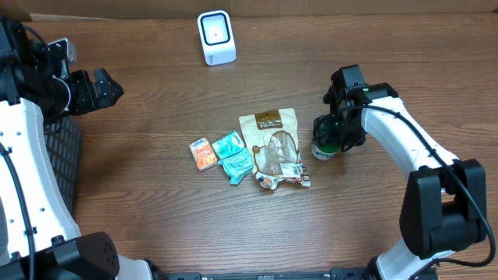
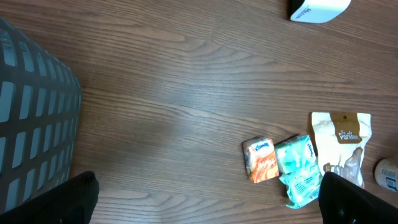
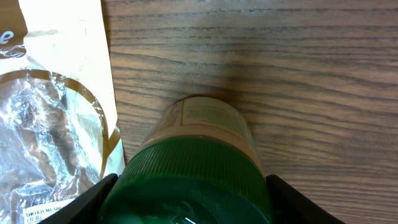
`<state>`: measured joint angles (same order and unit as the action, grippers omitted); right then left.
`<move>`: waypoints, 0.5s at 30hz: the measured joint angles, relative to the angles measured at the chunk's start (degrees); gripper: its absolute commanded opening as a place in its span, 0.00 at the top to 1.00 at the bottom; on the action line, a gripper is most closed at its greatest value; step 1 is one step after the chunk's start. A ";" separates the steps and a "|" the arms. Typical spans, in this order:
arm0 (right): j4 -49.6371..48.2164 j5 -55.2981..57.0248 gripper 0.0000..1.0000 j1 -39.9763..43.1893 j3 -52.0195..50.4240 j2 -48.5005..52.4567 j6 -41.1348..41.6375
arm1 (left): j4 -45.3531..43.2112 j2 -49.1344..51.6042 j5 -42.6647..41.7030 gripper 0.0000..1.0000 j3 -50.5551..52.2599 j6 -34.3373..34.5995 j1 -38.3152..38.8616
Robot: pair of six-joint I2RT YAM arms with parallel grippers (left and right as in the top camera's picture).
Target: Scan the item barcode
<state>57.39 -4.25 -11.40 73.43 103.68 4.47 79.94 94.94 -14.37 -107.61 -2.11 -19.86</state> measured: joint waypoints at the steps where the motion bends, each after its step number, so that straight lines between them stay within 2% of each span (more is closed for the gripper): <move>1: 0.42 -0.15 0.37 0.00 0.22 0.00 0.00 | 0.02 0.00 0.00 0.00 0.00 0.00 0.00; 9: 6.97 -6.49 0.40 0.00 7.48 0.02 -2.19 | 0.02 0.00 0.00 0.00 0.00 0.00 0.00; 15: 10.73 -22.93 0.39 0.00 15.56 0.02 -12.15 | 0.02 0.00 0.00 0.01 0.00 0.00 0.00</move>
<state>68.12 -27.18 -11.40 88.99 103.70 -7.68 79.96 94.94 -14.37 -107.61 -2.11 -19.86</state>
